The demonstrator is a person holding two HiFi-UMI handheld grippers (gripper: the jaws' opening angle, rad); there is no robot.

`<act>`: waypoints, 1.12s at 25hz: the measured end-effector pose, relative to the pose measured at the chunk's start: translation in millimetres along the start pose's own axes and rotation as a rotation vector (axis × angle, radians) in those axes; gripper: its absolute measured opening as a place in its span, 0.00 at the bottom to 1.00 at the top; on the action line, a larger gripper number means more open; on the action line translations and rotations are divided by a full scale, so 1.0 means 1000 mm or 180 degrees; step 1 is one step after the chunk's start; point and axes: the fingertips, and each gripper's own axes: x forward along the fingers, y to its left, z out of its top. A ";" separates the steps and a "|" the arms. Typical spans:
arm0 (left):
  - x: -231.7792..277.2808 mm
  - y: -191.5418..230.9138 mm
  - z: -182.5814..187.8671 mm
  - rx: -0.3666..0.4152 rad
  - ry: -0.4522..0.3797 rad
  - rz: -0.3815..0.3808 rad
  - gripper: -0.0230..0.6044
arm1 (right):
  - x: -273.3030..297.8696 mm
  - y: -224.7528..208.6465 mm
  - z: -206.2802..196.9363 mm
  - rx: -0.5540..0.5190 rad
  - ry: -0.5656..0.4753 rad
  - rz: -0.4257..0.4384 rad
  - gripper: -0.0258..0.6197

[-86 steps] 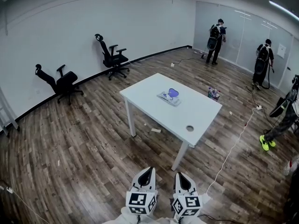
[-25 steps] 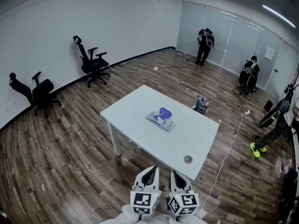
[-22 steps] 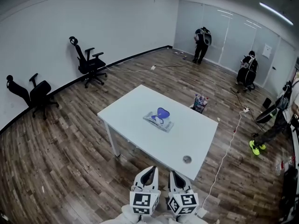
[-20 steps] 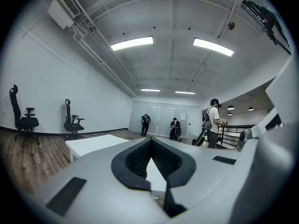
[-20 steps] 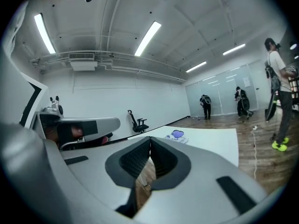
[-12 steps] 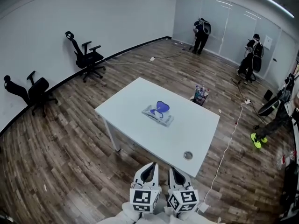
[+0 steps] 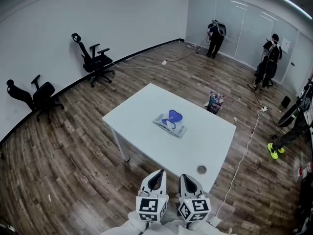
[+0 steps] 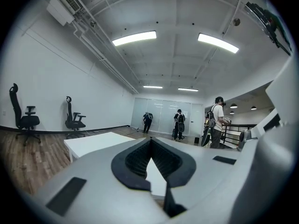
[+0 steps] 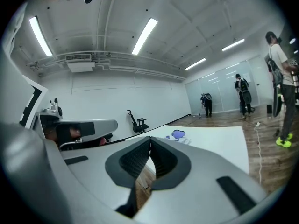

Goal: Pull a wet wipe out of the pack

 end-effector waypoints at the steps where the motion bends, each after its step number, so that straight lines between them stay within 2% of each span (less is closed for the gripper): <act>1: 0.001 0.002 0.000 0.0005 0.0000 0.0015 0.04 | 0.002 -0.001 -0.001 0.0011 0.0011 0.0005 0.05; 10: 0.025 0.023 -0.013 -0.0017 0.0114 0.0097 0.04 | 0.038 -0.002 -0.004 0.0093 0.0116 0.0096 0.05; 28: 0.101 0.047 0.001 0.0038 0.0115 0.0123 0.04 | 0.112 -0.037 0.027 0.0094 0.0084 0.0134 0.05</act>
